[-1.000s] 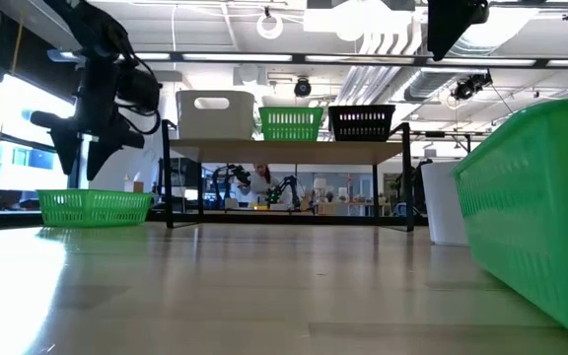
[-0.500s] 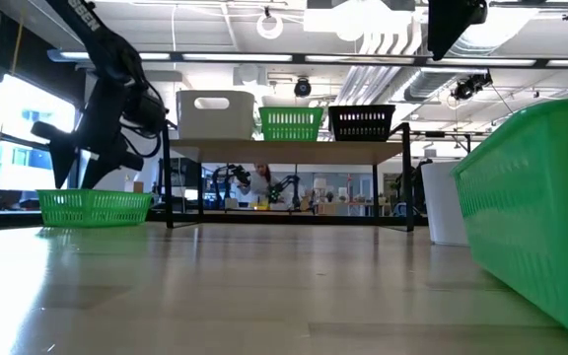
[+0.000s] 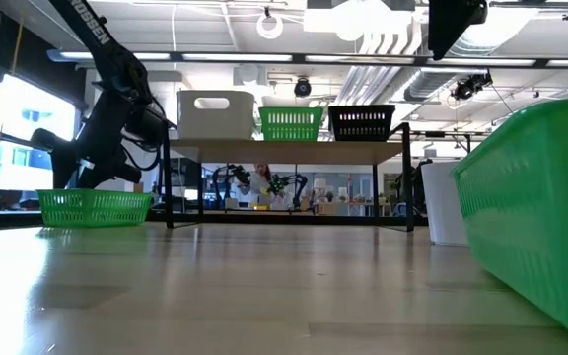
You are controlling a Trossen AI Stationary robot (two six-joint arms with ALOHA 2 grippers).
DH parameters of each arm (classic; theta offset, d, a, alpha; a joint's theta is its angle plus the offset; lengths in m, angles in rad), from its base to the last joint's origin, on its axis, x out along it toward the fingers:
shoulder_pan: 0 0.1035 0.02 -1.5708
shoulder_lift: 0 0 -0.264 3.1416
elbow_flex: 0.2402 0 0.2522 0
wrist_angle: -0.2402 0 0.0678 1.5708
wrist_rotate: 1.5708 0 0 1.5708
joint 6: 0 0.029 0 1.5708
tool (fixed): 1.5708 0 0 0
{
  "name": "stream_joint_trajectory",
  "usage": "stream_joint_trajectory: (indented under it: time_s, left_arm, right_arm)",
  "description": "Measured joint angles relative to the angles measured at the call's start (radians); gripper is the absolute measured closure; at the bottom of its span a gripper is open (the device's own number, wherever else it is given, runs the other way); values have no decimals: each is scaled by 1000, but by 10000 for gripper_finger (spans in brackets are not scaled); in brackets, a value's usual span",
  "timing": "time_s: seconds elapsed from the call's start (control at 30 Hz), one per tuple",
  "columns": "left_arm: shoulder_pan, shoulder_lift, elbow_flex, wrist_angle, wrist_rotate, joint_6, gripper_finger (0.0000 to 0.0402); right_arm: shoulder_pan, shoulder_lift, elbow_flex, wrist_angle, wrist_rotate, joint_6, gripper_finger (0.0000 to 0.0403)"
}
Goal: Stack baskets on shelf by color
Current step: Stack the top green bin on top of the green bin
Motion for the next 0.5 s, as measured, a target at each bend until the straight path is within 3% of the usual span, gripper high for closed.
stream_joint_trajectory:
  time_s: [0.5]
  left_arm:
    - [32,1,1,-20,42,84,387]
  right_arm:
    - [0,0,0,0,-3,0,300]
